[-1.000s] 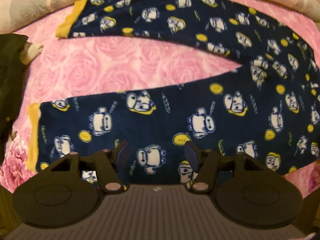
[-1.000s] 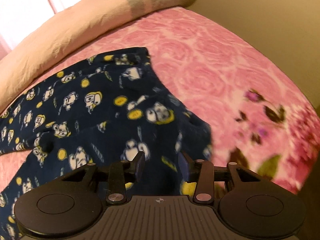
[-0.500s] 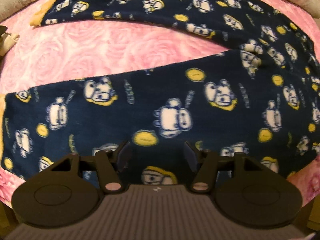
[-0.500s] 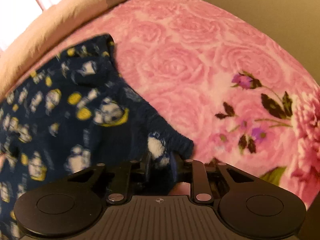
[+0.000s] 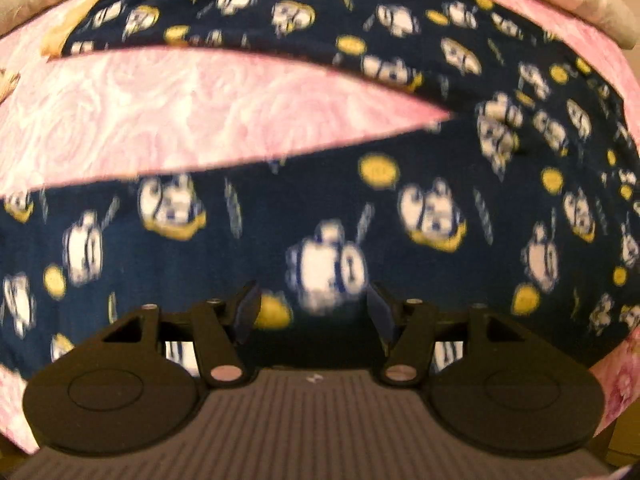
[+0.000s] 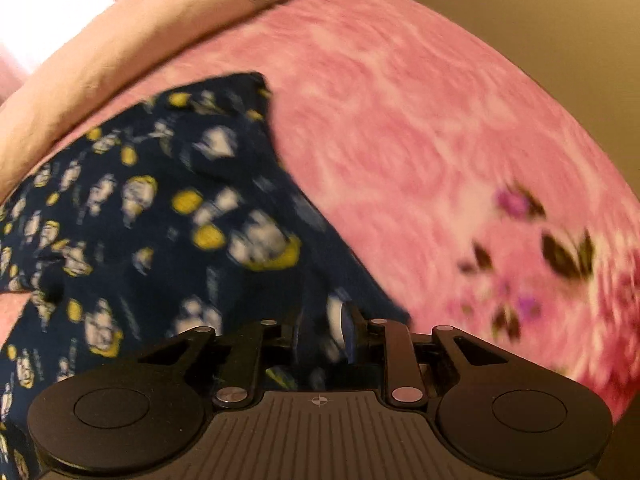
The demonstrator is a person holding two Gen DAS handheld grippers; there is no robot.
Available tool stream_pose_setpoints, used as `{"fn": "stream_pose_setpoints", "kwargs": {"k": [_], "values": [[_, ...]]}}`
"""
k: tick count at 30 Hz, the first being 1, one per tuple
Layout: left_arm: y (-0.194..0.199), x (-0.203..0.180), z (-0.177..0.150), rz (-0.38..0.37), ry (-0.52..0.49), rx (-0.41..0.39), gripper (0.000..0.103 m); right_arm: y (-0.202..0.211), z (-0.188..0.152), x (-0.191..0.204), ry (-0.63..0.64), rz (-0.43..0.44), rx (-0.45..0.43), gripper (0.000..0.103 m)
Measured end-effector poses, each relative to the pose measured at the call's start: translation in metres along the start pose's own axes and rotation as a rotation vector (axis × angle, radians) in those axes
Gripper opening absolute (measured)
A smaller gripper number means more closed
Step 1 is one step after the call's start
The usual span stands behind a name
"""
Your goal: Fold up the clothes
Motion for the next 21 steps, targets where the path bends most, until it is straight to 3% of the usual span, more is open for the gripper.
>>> {"fn": "stream_pose_setpoints", "kwargs": {"k": [2,5,14,18,21], "values": [[-0.002,0.003,0.020,-0.006,-0.023,-0.029,0.055,-0.010,0.015,0.008,0.036,0.016,0.015,0.025],[-0.009,0.004,0.061,-0.032,-0.097,-0.096,0.056,-0.025,0.049,0.034,0.112,0.034,-0.024,0.072],[-0.054,-0.002,0.217,-0.055,-0.440,-0.214,0.057,-0.064,0.165,0.147,0.415,0.176,-0.219,0.072],[-0.072,-0.001,0.275,-0.073,-0.558,-0.238,0.060,-0.085,0.200,0.196,0.518,0.224,-0.221,0.072],[-0.090,0.001,0.309,-0.074,-0.649,-0.210,0.060,-0.101,0.218,0.218,0.595,0.242,-0.211,0.072]]}}
Point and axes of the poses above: each gripper's, at about its wrist camera, not at the fingertips, and y roughly against the way its jaws point, x to its left, z to its top, the point moved 3 cm from there along -y, roughly the way its jaws point, and after that the axes turned 14 degrees about -z, right-handed, at the moved point
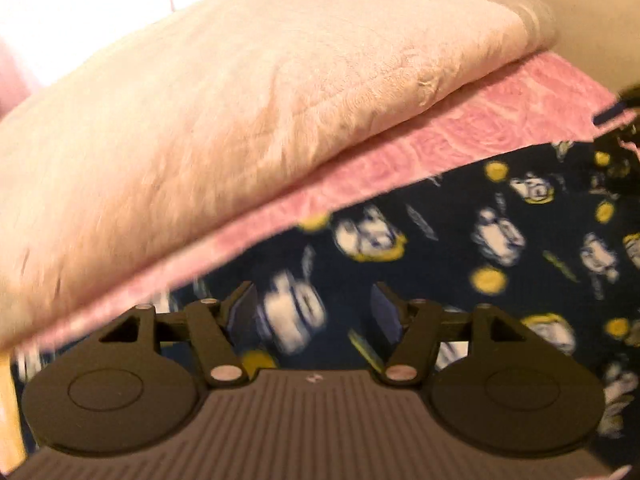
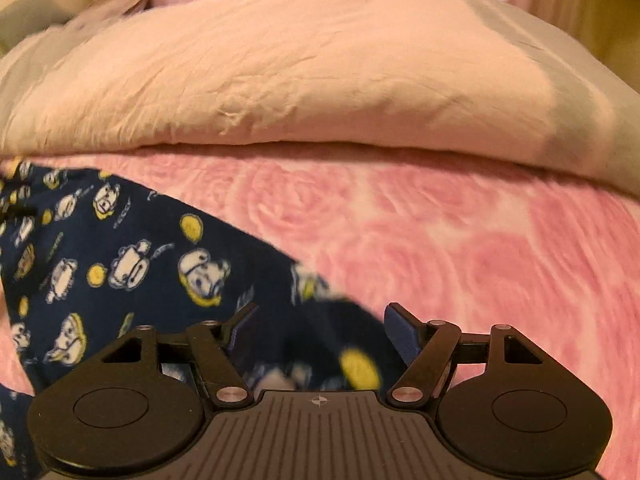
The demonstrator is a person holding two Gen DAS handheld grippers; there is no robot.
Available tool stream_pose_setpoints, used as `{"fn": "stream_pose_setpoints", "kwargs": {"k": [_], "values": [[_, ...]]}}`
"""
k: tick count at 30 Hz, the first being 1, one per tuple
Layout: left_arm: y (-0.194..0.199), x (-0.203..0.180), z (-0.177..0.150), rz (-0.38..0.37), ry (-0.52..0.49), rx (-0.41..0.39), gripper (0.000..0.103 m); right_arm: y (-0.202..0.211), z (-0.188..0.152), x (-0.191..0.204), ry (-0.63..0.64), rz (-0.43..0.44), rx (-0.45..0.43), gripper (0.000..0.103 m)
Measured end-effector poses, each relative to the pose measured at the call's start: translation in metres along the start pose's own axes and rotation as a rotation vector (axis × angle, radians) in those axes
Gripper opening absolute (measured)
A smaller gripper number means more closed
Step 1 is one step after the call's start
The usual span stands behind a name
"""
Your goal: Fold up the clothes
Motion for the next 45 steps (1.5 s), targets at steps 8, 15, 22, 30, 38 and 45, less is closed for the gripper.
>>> {"fn": "stream_pose_setpoints", "kwargs": {"k": [8,15,22,30,38,45], "values": [[-0.056,0.049,0.011,0.010,-0.190,0.146,0.061,-0.048,0.014,0.003,0.122,0.082,0.070,0.072],[-0.067,0.065,0.002,-0.145,-0.115,0.178,0.020,-0.071,0.006,0.007,0.117,0.106,0.160,0.053],[-0.017,0.022,-0.013,-0.025,-0.191,0.095,0.004,-0.025,0.000,0.011,0.120,0.045,0.050,0.006],[0.145,-0.085,-0.123,0.033,0.036,-0.094,0.004,0.133,-0.076,0.050,0.225,-0.127,-0.216,0.005],[0.183,-0.207,-0.271,0.074,0.419,0.101,0.012,0.206,-0.235,0.112,0.288,-0.130,0.043,0.006],[0.199,-0.225,-0.296,-0.018,0.615,0.069,0.040,0.202,-0.280,0.107,0.013,-0.134,0.228,0.076]]}}
Point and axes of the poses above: each gripper's, at about its wrist camera, not at the fingertips, and y roughly against the way its jaws point, x to its left, z to its top, the point moved 3 cm from there along -y, roughly the way its jaws point, and after that the axes turned 14 degrees about -z, right-handed, at the moved point
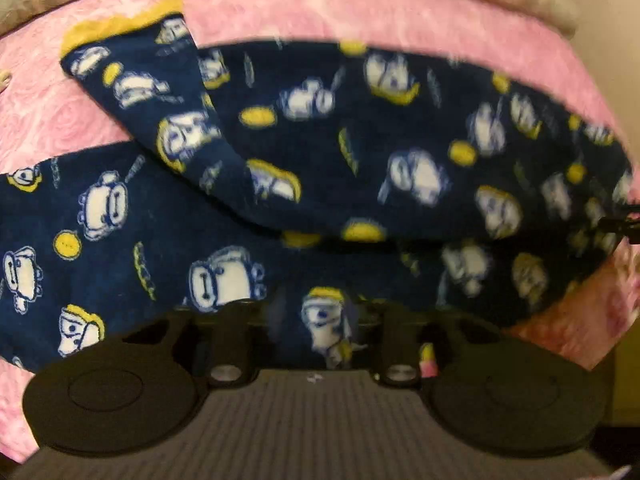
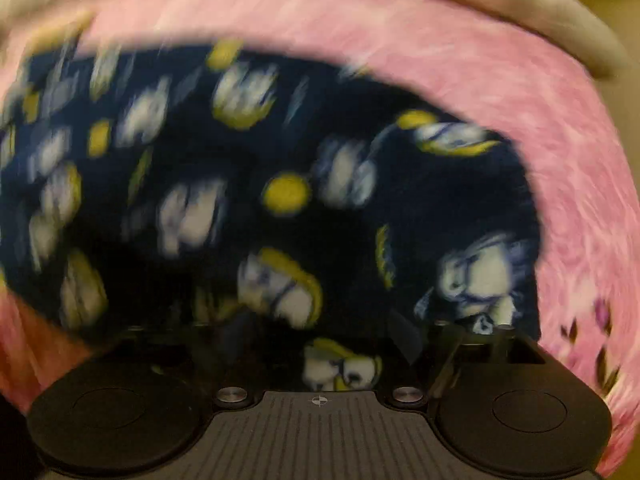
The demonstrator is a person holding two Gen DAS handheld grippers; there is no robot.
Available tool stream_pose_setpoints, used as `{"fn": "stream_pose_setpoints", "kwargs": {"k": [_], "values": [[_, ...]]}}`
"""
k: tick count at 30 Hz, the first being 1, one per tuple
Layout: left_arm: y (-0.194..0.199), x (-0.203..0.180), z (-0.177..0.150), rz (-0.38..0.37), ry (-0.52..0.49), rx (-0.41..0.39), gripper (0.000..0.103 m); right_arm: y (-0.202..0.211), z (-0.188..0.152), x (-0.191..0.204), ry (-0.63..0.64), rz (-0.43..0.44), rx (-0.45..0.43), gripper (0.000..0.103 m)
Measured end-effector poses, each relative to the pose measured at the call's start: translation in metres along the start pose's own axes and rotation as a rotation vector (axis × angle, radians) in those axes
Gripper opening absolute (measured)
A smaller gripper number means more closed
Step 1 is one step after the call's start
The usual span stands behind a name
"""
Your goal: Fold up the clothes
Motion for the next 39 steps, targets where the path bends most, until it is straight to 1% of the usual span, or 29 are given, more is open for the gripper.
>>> {"fn": "stream_pose_setpoints", "kwargs": {"k": [1,3,5,8,10,14,16,18,20,22,23,24,25,26,27,28,29,31,32,34,36,37,39], "values": [[0.004,0.004,0.005,-0.004,0.026,-0.022,0.041,0.005,0.003,-0.008,-0.083,0.012,-0.015,0.076],[0.011,0.018,0.016,-0.007,0.095,-0.056,0.041,0.009,0.000,-0.027,-0.270,0.039,-0.011,0.076],[0.009,0.034,0.028,-0.013,0.184,-0.085,0.047,0.007,-0.007,-0.047,-0.466,0.064,0.006,0.076],[0.001,0.055,0.041,-0.035,0.307,-0.103,0.048,0.008,-0.021,-0.074,-0.756,0.107,0.035,0.076],[-0.005,0.062,0.047,-0.045,0.353,-0.104,0.048,0.004,-0.034,-0.086,-0.954,0.137,0.055,0.076],[-0.014,0.072,0.052,-0.084,0.417,-0.105,0.048,0.003,-0.060,-0.109,-1.280,0.193,0.032,0.075],[-0.017,0.078,0.052,-0.096,0.455,-0.109,0.048,0.002,-0.066,-0.116,-1.362,0.198,-0.007,0.075],[-0.018,0.085,0.051,-0.103,0.496,-0.121,0.048,0.001,-0.066,-0.124,-1.378,0.194,-0.040,0.075],[-0.020,0.087,0.051,-0.106,0.503,-0.135,0.049,-0.005,-0.061,-0.124,-1.355,0.195,-0.064,0.075],[-0.025,0.086,0.052,-0.096,0.487,-0.143,0.049,-0.011,-0.052,-0.125,-1.292,0.185,-0.075,0.075],[-0.027,0.086,0.053,-0.091,0.479,-0.147,0.049,-0.016,-0.044,-0.124,-1.241,0.167,-0.078,0.071],[-0.029,0.086,0.053,-0.086,0.471,-0.151,0.047,-0.021,-0.036,-0.122,-1.192,0.155,-0.086,0.066],[-0.030,0.084,0.053,-0.076,0.455,-0.158,0.042,-0.026,-0.027,-0.120,-1.136,0.140,-0.094,0.065],[-0.029,0.082,0.053,-0.064,0.436,-0.168,0.024,-0.030,-0.020,-0.119,-1.086,0.118,-0.094,0.057],[-0.029,0.080,0.053,-0.051,0.416,-0.177,0.006,-0.035,-0.012,-0.118,-1.037,0.095,-0.093,0.029],[-0.029,0.078,0.053,-0.038,0.397,-0.186,0.002,-0.039,-0.009,-0.117,-1.000,0.085,-0.081,0.011],[-0.022,0.074,0.050,-0.028,0.372,-0.212,0.002,-0.039,-0.007,-0.120,-0.993,0.082,-0.092,0.006],[-0.001,0.065,0.043,-0.013,0.315,-0.282,0.001,-0.036,-0.005,-0.127,-0.983,0.078,-0.117,0.004],[0.009,0.061,0.040,-0.005,0.286,-0.317,0.001,-0.031,-0.006,-0.132,-0.984,0.092,-0.145,0.004],[0.022,0.053,0.024,0.010,0.269,-0.351,0.001,-0.018,-0.009,-0.141,-0.987,0.123,-0.205,0.004],[0.034,0.046,0.006,0.026,0.260,-0.376,0.002,-0.015,-0.013,-0.148,-0.982,0.139,-0.216,0.004],[0.032,0.045,-0.004,0.039,0.266,-0.363,0.002,-0.017,-0.016,-0.149,-0.976,0.144,-0.202,0.004],[0.021,0.043,-0.022,0.067,0.291,-0.317,0.002,-0.031,-0.025,-0.149,-0.951,0.128,-0.141,0.004]]}}
Point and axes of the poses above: each gripper's, at about its wrist camera, not at the fingertips, and y roughly against the way its jaws point, x to its left, z to its top, the point moved 3 cm from there along -y, roughly the way its jaws point, and after that the axes turned 14 degrees about -z, right-handed, at the moved point
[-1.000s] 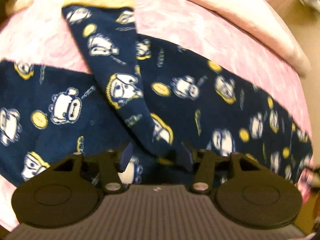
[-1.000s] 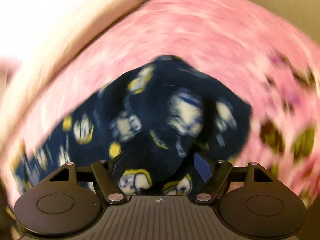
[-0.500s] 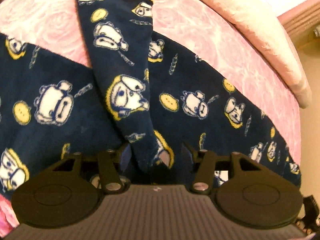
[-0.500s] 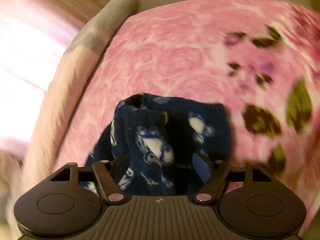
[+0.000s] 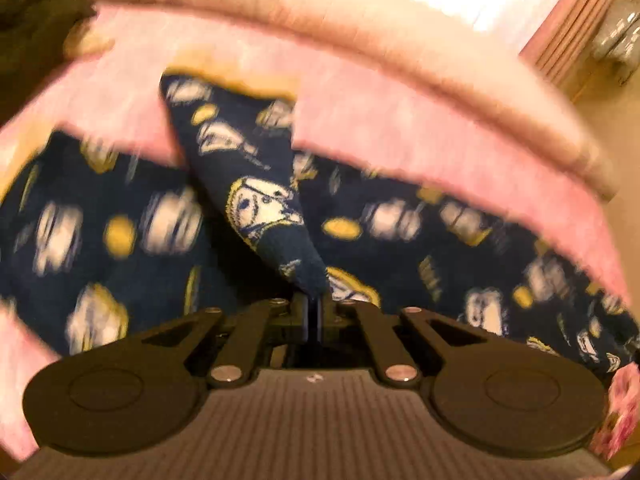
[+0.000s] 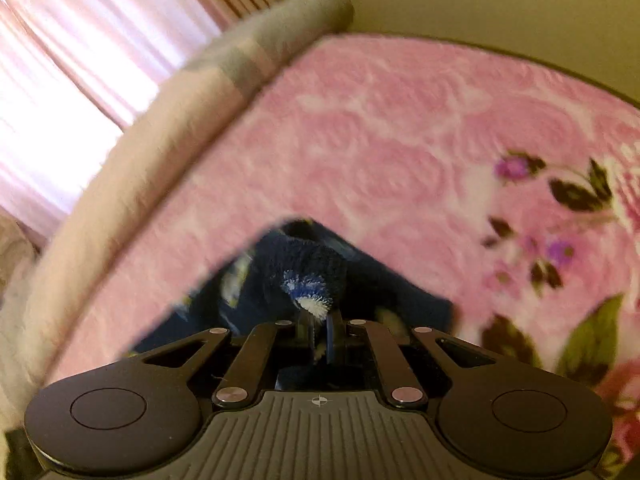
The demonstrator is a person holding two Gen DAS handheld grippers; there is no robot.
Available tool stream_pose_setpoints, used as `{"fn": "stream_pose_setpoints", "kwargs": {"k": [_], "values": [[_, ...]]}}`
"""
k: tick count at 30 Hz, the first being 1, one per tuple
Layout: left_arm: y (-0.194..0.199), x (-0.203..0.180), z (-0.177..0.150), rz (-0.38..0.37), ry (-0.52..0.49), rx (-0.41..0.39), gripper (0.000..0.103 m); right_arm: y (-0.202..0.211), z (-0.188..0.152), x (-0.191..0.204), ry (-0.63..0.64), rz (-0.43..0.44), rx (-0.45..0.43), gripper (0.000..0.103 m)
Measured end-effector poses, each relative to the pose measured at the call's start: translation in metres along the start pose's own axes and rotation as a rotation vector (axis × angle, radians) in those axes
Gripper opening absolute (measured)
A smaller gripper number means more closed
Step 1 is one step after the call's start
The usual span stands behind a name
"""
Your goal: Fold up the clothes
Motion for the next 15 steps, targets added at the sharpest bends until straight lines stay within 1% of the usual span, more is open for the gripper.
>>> {"fn": "stream_pose_setpoints", "kwargs": {"k": [1,2,4,6,8,9,12,15], "values": [[-0.002,0.001,-0.009,0.014,0.012,0.009,0.002,0.001,-0.004,-0.006,0.003,-0.018,0.021,0.004],[0.000,-0.001,-0.014,0.017,0.007,0.000,0.002,0.000,-0.007,-0.010,-0.006,-0.027,0.030,0.004],[0.008,-0.009,-0.019,0.013,-0.022,-0.039,0.002,0.004,-0.006,-0.016,-0.028,-0.005,0.003,0.004],[0.015,-0.017,-0.023,0.014,-0.060,-0.058,0.002,0.017,-0.002,-0.018,-0.035,0.032,-0.051,0.004],[0.015,-0.022,-0.027,0.023,-0.091,-0.047,0.002,0.023,0.001,-0.022,-0.028,0.042,-0.070,0.004],[0.011,-0.021,-0.031,0.034,-0.102,-0.030,0.002,0.021,0.001,-0.026,-0.029,0.037,-0.062,0.004],[-0.003,-0.023,-0.044,0.056,-0.125,-0.007,0.002,0.011,-0.006,-0.035,-0.023,-0.012,-0.035,0.004],[-0.007,-0.025,-0.055,0.074,-0.152,-0.007,0.002,0.008,-0.013,-0.040,-0.036,-0.030,-0.056,0.004]]}}
Point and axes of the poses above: each gripper's, at about its wrist camera, not at the fingertips, and y roughly against the way its jaws point, x to its left, z to its top, the point moved 3 cm from there along -y, roughly the way its jaws point, and after that the axes turned 14 degrees about -z, right-handed, at the moved point
